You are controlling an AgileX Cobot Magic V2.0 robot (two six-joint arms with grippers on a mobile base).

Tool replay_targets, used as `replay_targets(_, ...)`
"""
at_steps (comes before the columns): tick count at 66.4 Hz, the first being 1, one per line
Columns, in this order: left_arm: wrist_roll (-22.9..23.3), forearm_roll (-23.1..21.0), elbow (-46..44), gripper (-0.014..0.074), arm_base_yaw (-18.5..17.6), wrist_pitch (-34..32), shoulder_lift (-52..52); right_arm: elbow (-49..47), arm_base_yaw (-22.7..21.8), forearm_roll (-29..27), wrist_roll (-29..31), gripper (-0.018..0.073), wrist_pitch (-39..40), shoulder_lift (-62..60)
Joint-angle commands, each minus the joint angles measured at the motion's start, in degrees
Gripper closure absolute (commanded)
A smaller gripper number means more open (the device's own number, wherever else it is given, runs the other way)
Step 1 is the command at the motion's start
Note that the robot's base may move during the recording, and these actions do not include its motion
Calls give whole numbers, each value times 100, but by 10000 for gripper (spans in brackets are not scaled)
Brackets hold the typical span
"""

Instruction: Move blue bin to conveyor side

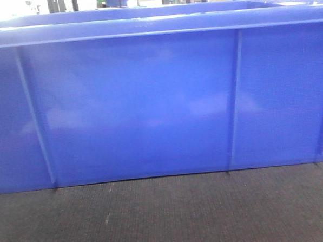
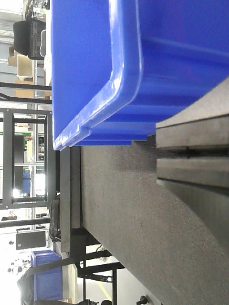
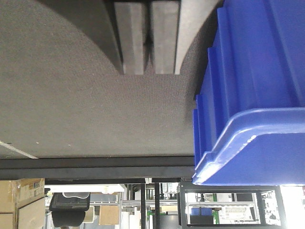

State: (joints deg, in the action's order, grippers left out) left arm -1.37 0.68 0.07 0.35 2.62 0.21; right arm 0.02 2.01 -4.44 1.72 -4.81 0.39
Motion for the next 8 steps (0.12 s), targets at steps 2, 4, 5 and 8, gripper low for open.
replay_targets(2, 34, 3, -7, 612, 4, -108, -21, -2, -12, 39, 48, 637, 187, -39)
replay_targets(4, 34, 3, -7, 612, 4, -108, -21, -2, -12, 39, 48, 637, 187, -39)
replay_targets(5, 34, 3, -7, 612, 4, -108, -21, -2, -12, 39, 48, 637, 187, -39)
replay_targets(8, 34, 3, -7, 612, 4, -108, -21, -2, -12, 39, 48, 637, 187, -39)
